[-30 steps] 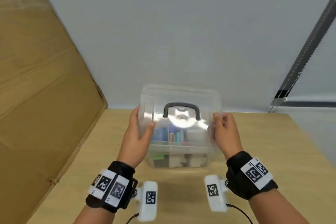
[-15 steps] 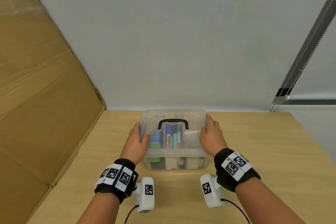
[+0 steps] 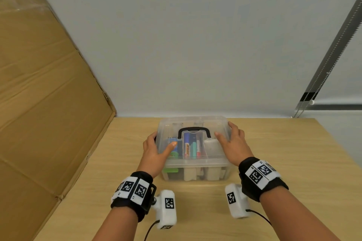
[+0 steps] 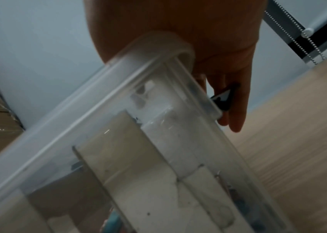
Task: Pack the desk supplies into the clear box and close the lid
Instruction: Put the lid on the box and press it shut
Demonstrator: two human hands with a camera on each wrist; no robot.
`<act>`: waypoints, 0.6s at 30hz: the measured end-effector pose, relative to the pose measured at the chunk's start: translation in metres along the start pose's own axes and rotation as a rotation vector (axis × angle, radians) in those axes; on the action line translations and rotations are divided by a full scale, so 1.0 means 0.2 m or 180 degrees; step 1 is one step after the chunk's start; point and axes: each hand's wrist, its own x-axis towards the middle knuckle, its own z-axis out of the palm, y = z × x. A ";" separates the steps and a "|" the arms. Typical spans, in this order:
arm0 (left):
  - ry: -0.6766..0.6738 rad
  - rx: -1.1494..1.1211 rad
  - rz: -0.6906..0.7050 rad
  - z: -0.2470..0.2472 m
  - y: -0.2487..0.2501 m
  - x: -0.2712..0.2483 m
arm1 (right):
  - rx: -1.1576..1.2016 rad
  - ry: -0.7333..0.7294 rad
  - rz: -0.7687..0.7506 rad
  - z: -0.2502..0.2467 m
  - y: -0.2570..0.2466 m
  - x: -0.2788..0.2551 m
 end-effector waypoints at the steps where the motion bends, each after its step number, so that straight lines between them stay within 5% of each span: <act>1: -0.0021 -0.0107 -0.0035 0.00 0.00 0.00 | 0.0069 -0.0034 0.0043 0.00 0.00 0.00; 4: 0.0034 0.0150 -0.0107 -0.01 0.01 -0.01 | 0.0033 -0.0113 0.0099 -0.01 -0.02 -0.01; 8: 0.0522 0.1859 0.0530 -0.01 0.07 -0.04 | 0.0113 -0.0104 0.0143 -0.01 -0.02 -0.01; 18: 0.0287 0.0996 0.0174 -0.04 0.07 0.00 | 0.0186 -0.0100 0.0139 0.00 -0.01 -0.01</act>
